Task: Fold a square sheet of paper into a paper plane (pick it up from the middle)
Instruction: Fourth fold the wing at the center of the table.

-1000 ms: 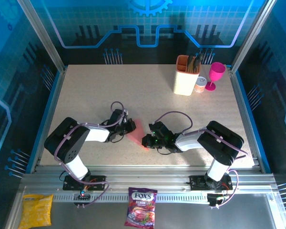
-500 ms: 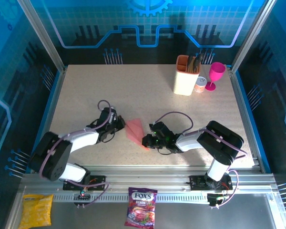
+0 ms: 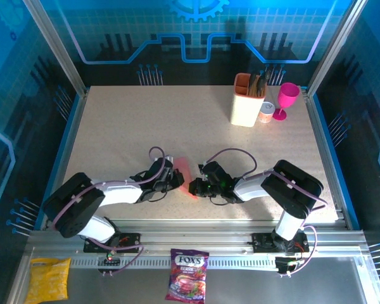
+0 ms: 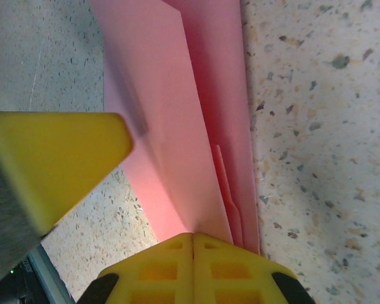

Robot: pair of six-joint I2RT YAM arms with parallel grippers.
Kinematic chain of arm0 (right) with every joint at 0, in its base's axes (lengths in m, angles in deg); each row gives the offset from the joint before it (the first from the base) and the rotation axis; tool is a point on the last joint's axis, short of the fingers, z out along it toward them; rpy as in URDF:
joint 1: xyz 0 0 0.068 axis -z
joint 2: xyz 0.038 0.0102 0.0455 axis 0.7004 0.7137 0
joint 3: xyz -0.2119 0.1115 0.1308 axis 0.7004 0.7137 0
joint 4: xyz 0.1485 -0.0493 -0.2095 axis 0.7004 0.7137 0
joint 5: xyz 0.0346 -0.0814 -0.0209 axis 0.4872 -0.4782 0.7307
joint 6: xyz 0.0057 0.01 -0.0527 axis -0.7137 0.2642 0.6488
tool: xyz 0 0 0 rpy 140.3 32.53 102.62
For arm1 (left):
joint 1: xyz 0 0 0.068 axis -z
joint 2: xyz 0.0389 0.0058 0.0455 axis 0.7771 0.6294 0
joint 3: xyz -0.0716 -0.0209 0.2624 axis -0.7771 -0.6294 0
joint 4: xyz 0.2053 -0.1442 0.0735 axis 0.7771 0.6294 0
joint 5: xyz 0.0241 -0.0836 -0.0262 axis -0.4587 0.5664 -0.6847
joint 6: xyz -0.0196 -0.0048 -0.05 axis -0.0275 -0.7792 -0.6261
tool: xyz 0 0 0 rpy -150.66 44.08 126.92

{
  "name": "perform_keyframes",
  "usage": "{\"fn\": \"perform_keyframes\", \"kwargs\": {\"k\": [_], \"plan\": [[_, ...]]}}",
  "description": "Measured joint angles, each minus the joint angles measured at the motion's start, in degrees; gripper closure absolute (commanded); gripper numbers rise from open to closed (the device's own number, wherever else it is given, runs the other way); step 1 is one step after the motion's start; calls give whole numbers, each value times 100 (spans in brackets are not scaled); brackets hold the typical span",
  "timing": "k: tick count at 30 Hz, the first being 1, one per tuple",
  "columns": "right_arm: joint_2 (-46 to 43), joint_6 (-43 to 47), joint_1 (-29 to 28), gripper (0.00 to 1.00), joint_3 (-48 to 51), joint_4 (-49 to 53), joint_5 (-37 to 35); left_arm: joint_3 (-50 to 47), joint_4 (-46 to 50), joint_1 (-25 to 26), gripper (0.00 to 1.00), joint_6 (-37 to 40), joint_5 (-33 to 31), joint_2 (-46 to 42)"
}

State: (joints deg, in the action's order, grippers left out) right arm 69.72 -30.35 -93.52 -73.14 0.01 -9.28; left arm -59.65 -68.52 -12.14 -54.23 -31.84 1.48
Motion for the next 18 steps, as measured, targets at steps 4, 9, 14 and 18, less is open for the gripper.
{"fn": "perform_keyframes", "kwargs": {"k": [4,9,14,18], "plan": [[20,-2,17,100,35,-68,42,131,-122,0,100,9,-2,293],[59,-42,39,100,87,-251,109,426,-245,-11,100,61,-52,603],[79,-42,50,100,190,-490,155,533,-400,-208,100,153,-15,970],[83,11,50,100,376,-859,173,549,-577,-341,100,166,136,1069]]}}
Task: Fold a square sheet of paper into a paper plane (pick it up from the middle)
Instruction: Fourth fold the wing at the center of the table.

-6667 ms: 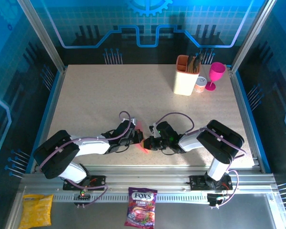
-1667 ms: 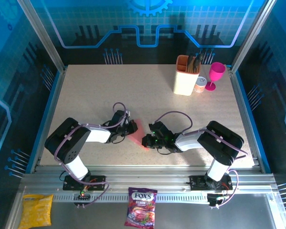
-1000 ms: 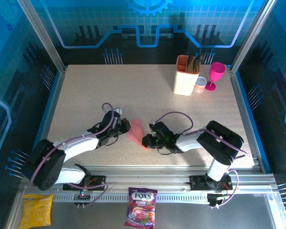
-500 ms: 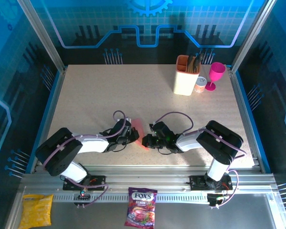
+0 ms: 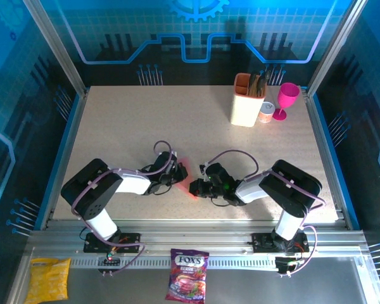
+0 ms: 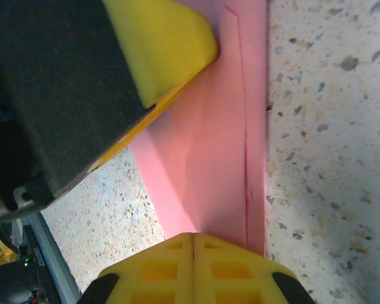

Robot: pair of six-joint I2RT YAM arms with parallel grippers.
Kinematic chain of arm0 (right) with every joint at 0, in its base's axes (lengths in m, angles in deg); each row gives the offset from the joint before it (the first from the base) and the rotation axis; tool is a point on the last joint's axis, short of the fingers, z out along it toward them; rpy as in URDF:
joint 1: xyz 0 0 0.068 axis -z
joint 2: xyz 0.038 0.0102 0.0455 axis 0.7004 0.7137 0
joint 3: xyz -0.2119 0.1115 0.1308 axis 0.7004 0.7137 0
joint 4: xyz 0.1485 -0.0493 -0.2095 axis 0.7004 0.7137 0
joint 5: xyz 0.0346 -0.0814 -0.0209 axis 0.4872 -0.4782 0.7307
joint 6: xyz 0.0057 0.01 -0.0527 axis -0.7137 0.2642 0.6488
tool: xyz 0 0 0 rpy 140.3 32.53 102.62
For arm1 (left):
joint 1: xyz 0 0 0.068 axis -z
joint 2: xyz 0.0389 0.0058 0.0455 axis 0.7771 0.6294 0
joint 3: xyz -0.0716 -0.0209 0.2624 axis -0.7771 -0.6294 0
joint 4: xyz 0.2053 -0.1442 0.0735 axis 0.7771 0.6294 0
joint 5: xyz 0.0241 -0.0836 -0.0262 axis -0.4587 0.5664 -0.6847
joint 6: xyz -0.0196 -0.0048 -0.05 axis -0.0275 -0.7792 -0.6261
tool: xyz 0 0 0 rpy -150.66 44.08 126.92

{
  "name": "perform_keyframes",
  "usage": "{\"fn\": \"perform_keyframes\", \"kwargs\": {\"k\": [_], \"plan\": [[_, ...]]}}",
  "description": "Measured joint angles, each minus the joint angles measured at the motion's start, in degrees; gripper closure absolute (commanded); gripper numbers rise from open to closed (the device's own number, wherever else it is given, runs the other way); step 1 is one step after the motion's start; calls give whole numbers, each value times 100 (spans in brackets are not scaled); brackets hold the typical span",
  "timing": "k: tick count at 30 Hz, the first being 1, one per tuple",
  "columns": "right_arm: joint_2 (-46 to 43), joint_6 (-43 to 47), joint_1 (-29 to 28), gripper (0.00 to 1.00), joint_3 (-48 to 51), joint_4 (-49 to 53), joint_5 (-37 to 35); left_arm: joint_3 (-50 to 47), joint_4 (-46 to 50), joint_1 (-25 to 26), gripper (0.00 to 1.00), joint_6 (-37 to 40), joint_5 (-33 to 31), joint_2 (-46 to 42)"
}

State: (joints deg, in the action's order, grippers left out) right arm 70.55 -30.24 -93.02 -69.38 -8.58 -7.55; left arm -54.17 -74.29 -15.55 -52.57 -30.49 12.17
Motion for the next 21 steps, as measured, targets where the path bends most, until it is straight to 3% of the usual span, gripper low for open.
{"fn": "perform_keyframes", "kwargs": {"k": [5,13,19,21], "plan": [[-111,212,-50,100,195,-291,-13,0,-175,-186,100,39,22,81],[-837,358,-446,100,684,212,-157,-31,-275,-269,100,149,-79,94],[-1768,365,-422,100,828,1585,-155,-63,-352,-271,100,199,-81,103],[-2028,404,-271,89,798,2133,-140,-66,-369,-280,100,282,-42,103]]}}
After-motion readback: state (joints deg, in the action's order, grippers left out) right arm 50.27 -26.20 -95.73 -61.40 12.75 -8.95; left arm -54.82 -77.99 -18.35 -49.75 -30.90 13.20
